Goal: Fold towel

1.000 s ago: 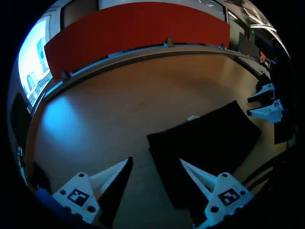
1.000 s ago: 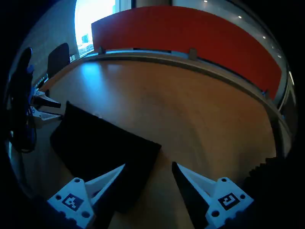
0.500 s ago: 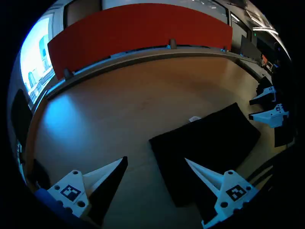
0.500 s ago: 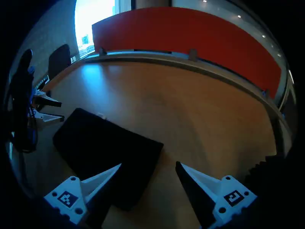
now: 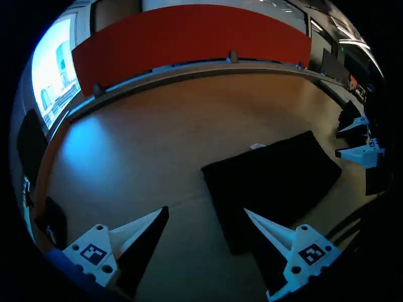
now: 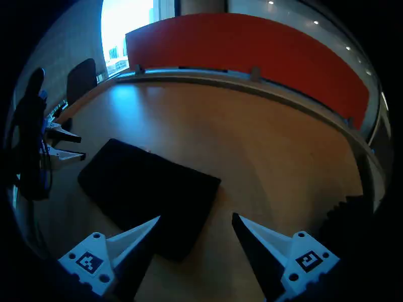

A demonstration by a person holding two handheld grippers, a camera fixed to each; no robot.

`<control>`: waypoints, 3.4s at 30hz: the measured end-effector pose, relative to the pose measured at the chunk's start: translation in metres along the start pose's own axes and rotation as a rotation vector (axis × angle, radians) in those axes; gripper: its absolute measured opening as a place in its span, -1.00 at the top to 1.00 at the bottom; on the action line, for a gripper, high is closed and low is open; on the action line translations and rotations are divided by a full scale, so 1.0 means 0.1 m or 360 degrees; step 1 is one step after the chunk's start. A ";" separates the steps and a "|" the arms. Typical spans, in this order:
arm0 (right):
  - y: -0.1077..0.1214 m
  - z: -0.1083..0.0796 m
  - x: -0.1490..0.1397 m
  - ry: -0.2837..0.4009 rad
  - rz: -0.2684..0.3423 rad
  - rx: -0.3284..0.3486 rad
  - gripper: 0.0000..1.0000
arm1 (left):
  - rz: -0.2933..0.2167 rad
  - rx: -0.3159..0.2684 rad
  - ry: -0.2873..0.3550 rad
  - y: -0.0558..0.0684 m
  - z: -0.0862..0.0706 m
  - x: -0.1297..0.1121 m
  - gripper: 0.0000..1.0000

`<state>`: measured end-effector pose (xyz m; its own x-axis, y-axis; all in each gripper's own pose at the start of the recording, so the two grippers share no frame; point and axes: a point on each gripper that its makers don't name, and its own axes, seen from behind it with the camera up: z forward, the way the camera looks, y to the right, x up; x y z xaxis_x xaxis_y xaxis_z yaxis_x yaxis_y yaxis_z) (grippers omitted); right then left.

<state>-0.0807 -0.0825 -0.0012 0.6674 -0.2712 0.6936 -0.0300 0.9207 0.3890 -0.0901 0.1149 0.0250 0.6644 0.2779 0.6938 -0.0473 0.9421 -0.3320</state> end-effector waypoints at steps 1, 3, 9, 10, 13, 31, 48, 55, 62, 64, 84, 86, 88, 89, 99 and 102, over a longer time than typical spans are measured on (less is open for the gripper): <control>-0.01 -0.02 -0.01 0.0003 0.0002 0.0000 -1.00 | -0.0005 0.0000 0.0001 0.00 -0.02 -0.02 -1.00; -0.01 -0.05 -0.02 0.0006 0.0006 0.0000 -1.00 | -0.0014 0.0001 0.0002 0.01 -0.05 -0.04 -1.00; -0.05 -0.08 -0.05 0.0003 -0.0007 0.0022 -1.00 | -0.0057 0.0009 0.0009 0.01 -0.13 -0.09 -1.00; -0.06 -0.09 -0.06 0.0002 -0.0016 0.0030 -1.00 | -0.0065 0.0013 0.0011 0.00 -0.15 -0.10 -1.00; -0.09 -0.09 -0.06 -0.0003 -0.0049 0.0055 -1.00 | -0.0084 0.0026 0.0014 -0.02 -0.20 -0.12 -1.00; -0.21 -0.13 -0.10 -0.0043 -0.0249 0.0178 -1.00 | -0.0223 0.0123 0.0022 -0.23 -0.57 -0.40 -0.99; -0.24 -0.11 -0.42 -0.0122 -0.0298 0.0210 -1.00 | -0.0253 0.0156 0.0001 -0.22 -0.78 -0.63 -1.00; -0.24 -0.11 -0.59 -0.0158 -0.0302 0.0227 -0.96 | -0.0269 0.0170 -0.0011 -0.22 -0.88 -0.74 -1.00; -0.21 -0.09 -0.65 -0.0179 -0.0323 0.0228 -0.71 | -0.0300 0.0176 -0.0015 -0.24 -0.94 -0.78 -0.99; -0.20 -0.09 -0.66 -0.0184 -0.0337 0.0231 -0.53 | -0.0303 0.0176 -0.0013 -0.24 -0.95 -0.78 -0.99; -0.19 -0.10 -0.73 -0.0234 -0.0358 0.0263 0.43 | -0.0315 0.0173 -0.0004 -0.25 -0.99 -0.76 -1.00; -0.19 -0.10 -0.73 -0.0233 -0.0360 0.0265 0.56 | -0.0311 0.0171 -0.0004 -0.24 -0.98 -0.76 -1.00; -0.19 -0.10 -0.73 -0.0235 -0.0360 0.0265 0.75 | -0.0305 0.0172 -0.0005 -0.25 -0.98 -0.76 -1.00; -0.19 -0.10 -0.73 -0.0237 -0.0359 0.0265 0.84 | -0.0302 0.0172 -0.0005 -0.25 -0.98 -0.76 -1.00; -0.21 -0.11 -0.68 -0.0213 -0.0332 0.0274 0.92 | -0.0302 0.0169 -0.0004 -0.25 -0.97 -0.74 -0.99; -0.22 -0.13 -0.63 -0.0197 -0.0338 0.0272 0.92 | -0.0302 0.0167 -0.0004 -0.25 -0.97 -0.74 -0.99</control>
<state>-0.1128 -0.0825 -0.0615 0.5768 -0.4945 0.6502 -0.0313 0.7820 0.6225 -0.0654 0.0523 -0.0801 0.6671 0.0938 0.7391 0.0010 0.9919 -0.1268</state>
